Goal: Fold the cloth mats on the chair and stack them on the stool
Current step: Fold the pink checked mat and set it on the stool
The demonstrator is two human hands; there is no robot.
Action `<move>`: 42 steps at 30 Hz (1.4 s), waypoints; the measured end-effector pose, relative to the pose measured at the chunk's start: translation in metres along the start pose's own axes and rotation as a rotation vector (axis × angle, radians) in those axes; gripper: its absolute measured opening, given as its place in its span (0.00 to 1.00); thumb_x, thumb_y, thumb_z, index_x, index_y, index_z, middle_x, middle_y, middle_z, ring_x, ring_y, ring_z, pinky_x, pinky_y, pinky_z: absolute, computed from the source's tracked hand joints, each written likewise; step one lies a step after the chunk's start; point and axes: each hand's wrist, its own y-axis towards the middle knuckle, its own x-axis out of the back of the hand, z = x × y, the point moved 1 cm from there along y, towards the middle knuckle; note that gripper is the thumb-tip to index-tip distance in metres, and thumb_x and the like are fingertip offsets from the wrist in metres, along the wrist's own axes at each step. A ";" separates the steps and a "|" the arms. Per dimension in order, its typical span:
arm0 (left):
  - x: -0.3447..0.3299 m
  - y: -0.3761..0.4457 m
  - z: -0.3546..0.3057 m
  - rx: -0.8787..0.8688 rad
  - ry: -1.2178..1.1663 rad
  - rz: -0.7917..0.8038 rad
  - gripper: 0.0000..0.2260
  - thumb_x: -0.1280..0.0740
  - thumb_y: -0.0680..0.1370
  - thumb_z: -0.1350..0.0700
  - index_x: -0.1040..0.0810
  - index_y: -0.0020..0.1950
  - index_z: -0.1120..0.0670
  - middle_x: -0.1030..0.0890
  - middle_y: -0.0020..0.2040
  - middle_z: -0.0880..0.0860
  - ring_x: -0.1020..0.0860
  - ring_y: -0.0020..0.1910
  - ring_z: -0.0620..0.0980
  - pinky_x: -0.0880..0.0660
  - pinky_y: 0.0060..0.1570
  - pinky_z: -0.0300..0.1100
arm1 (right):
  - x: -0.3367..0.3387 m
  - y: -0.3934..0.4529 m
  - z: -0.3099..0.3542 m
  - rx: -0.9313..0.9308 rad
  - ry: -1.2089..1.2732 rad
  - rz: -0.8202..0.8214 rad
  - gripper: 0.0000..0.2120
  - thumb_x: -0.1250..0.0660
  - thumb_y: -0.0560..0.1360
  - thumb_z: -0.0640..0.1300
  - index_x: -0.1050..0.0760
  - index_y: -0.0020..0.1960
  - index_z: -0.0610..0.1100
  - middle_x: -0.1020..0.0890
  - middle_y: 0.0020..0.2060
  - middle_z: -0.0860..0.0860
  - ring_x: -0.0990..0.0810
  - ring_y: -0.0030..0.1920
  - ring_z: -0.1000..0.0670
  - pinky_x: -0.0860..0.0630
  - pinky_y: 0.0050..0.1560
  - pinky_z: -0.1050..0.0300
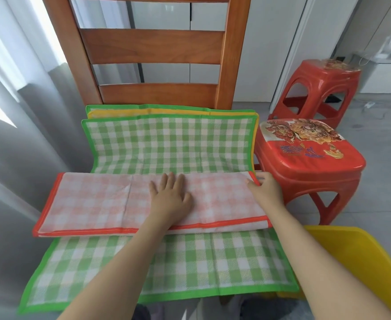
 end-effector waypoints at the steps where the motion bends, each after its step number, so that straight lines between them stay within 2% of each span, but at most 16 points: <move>1: -0.003 0.000 -0.003 -0.004 0.030 0.006 0.27 0.54 0.80 0.41 0.54 0.78 0.46 0.55 0.79 0.56 0.59 0.77 0.54 0.64 0.72 0.61 | 0.003 -0.004 0.001 -0.007 -0.009 -0.025 0.14 0.35 0.76 0.42 0.25 0.59 0.36 0.20 0.55 0.41 0.22 0.56 0.41 0.27 0.53 0.51; 3: -0.008 0.000 -0.004 0.006 0.081 0.014 0.28 0.57 0.78 0.36 0.57 0.77 0.42 0.56 0.79 0.56 0.59 0.77 0.55 0.65 0.71 0.62 | 0.009 -0.010 0.003 -0.019 -0.015 -0.045 0.12 0.35 0.76 0.42 0.23 0.53 0.33 0.19 0.52 0.37 0.21 0.53 0.39 0.26 0.52 0.48; 5: -0.008 0.000 -0.002 0.019 0.092 0.016 0.28 0.58 0.78 0.35 0.56 0.77 0.41 0.56 0.79 0.55 0.59 0.77 0.55 0.65 0.71 0.63 | 0.013 -0.014 0.001 -0.028 -0.041 -0.056 0.12 0.35 0.76 0.43 0.22 0.53 0.35 0.18 0.50 0.40 0.21 0.49 0.42 0.28 0.46 0.53; 10: -0.007 0.001 -0.004 0.023 0.116 0.028 0.28 0.58 0.78 0.35 0.56 0.77 0.41 0.56 0.79 0.54 0.59 0.77 0.54 0.64 0.72 0.62 | 0.018 -0.020 -0.005 0.026 -0.037 -0.144 0.07 0.31 0.73 0.42 0.20 0.49 0.41 0.17 0.46 0.48 0.20 0.48 0.48 0.29 0.44 0.58; 14: -0.006 0.000 -0.003 0.019 0.107 0.015 0.28 0.58 0.78 0.35 0.54 0.77 0.41 0.55 0.79 0.54 0.58 0.77 0.54 0.63 0.72 0.62 | 0.018 -0.020 -0.010 0.093 -0.071 -0.198 0.04 0.29 0.71 0.45 0.21 0.43 0.45 0.19 0.40 0.51 0.22 0.41 0.51 0.26 0.41 0.57; 17: -0.006 0.000 -0.004 0.016 0.092 0.004 0.28 0.58 0.78 0.35 0.53 0.77 0.41 0.54 0.79 0.55 0.57 0.77 0.54 0.62 0.72 0.62 | 0.018 -0.020 -0.010 0.013 -0.027 -0.088 0.14 0.33 0.74 0.50 0.29 0.34 0.44 0.27 0.28 0.53 0.28 0.31 0.52 0.36 0.31 0.58; 19: -0.006 0.000 -0.004 0.014 0.090 0.006 0.28 0.58 0.78 0.35 0.53 0.77 0.41 0.54 0.79 0.54 0.57 0.77 0.54 0.63 0.72 0.62 | 0.015 -0.019 -0.017 -0.047 -0.044 0.028 0.21 0.36 0.76 0.52 0.38 0.29 0.45 0.35 0.24 0.52 0.35 0.28 0.50 0.42 0.31 0.55; 22: -0.003 0.002 -0.006 0.025 0.071 0.013 0.28 0.57 0.78 0.36 0.50 0.77 0.42 0.53 0.79 0.55 0.57 0.78 0.54 0.63 0.72 0.62 | 0.013 -0.018 -0.023 -0.114 -0.010 0.114 0.23 0.37 0.77 0.51 0.44 0.28 0.46 0.41 0.25 0.50 0.40 0.28 0.50 0.45 0.34 0.54; 26: 0.001 0.005 -0.013 0.014 0.006 -0.027 0.28 0.54 0.79 0.38 0.46 0.77 0.48 0.51 0.79 0.55 0.56 0.78 0.52 0.63 0.73 0.60 | 0.014 -0.018 -0.026 -0.156 0.029 0.158 0.19 0.36 0.76 0.49 0.38 0.31 0.44 0.39 0.28 0.50 0.38 0.31 0.49 0.44 0.36 0.55; 28: -0.002 0.005 -0.017 -0.008 0.001 -0.011 0.29 0.54 0.79 0.37 0.49 0.77 0.47 0.53 0.79 0.54 0.57 0.78 0.53 0.64 0.72 0.61 | 0.014 -0.018 -0.028 -0.146 0.021 0.171 0.18 0.35 0.75 0.48 0.37 0.31 0.44 0.40 0.28 0.50 0.38 0.32 0.49 0.44 0.37 0.55; 32: -0.007 0.002 -0.018 -0.015 0.054 0.032 0.30 0.56 0.78 0.34 0.55 0.77 0.44 0.56 0.79 0.54 0.58 0.77 0.55 0.64 0.72 0.62 | 0.015 -0.018 -0.032 -0.098 -0.049 0.191 0.23 0.35 0.76 0.46 0.45 0.29 0.47 0.43 0.26 0.51 0.42 0.28 0.50 0.48 0.32 0.54; 37: -0.012 0.000 -0.018 -0.025 0.124 0.017 0.31 0.57 0.77 0.33 0.56 0.77 0.43 0.56 0.79 0.54 0.58 0.77 0.55 0.61 0.72 0.63 | 0.013 -0.017 -0.039 -0.124 -0.087 0.213 0.21 0.35 0.76 0.46 0.44 0.31 0.46 0.41 0.26 0.50 0.41 0.28 0.50 0.45 0.32 0.55; 42: -0.013 -0.001 -0.017 -0.028 0.125 -0.005 0.31 0.57 0.77 0.33 0.56 0.77 0.43 0.56 0.79 0.54 0.57 0.77 0.55 0.60 0.72 0.63 | 0.008 -0.018 -0.043 -0.153 -0.089 0.213 0.18 0.37 0.76 0.48 0.40 0.33 0.45 0.36 0.29 0.49 0.36 0.32 0.49 0.40 0.37 0.55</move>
